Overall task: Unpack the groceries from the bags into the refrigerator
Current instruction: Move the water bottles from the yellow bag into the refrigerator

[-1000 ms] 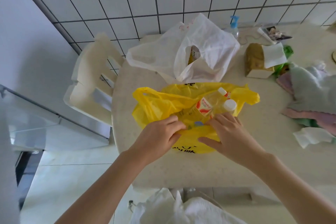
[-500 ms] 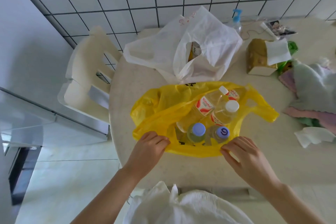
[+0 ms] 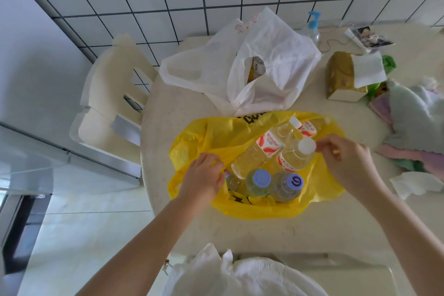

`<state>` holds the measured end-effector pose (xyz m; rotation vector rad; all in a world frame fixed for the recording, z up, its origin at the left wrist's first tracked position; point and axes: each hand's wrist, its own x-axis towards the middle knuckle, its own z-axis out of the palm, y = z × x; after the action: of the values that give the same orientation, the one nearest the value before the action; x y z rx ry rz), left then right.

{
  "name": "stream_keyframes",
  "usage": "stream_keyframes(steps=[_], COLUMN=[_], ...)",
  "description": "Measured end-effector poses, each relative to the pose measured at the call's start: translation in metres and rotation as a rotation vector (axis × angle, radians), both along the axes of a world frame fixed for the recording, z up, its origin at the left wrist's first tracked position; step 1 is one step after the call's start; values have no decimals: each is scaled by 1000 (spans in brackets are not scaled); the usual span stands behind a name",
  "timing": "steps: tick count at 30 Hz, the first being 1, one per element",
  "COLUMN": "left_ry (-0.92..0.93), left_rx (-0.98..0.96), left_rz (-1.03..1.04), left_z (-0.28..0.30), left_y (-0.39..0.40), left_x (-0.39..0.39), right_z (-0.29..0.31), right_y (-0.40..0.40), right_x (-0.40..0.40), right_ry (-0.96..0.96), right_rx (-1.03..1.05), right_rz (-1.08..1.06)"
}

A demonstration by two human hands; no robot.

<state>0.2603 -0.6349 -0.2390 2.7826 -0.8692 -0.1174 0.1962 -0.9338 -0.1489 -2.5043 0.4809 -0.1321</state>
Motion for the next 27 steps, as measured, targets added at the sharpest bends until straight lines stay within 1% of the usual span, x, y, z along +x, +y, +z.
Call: stream_keyframes(steps=[2, 4, 6, 10, 11, 13, 15, 16, 18, 19, 20, 22, 24, 27], left_ry=[79, 200, 235, 219, 207, 194, 208, 214, 213, 207, 197, 131, 24, -73], left_rx=[117, 231, 306, 307, 285, 210, 119, 71, -21, -76, -139, -249, -224, -14], left_rz=[-18, 20, 65, 164, 195, 262, 333, 358, 387, 396, 392, 292, 123, -117], left_z=[-6, -7, -6, -10, -13, -14, -9, -6, 1, 4, 8, 15, 17, 11], left_y=[-11, -17, -19, -8, -2, 8, 16, 19, 24, 27, 29, 32, 35, 40], left_x=[9, 16, 23, 34, 36, 41, 48, 52, 59, 61, 64, 66, 71, 79], right_z=[10, 19, 20, -5, -15, -36, -53, -58, -59, -58, -57, -53, -47, -38], right_y=[-3, 2, 12, 42, 51, 67, 81, 86, 92, 91, 88, 82, 82, 93], right_x=[28, 54, 80, 123, 132, 147, 160, 164, 170, 171, 174, 182, 191, 203], right_ry=[-3, -22, 11, 281, 333, 424, 530, 584, 678, 679, 634, 505, 447, 428], right_rx=[20, 28, 20, -59, -123, -347, -601, -680, -736, -748, -758, -787, -753, -724], right_rz=[64, 160, 309, 731, 850, 1080, 1233, 1261, 1189, 1125, 1063, 972, 874, 702])
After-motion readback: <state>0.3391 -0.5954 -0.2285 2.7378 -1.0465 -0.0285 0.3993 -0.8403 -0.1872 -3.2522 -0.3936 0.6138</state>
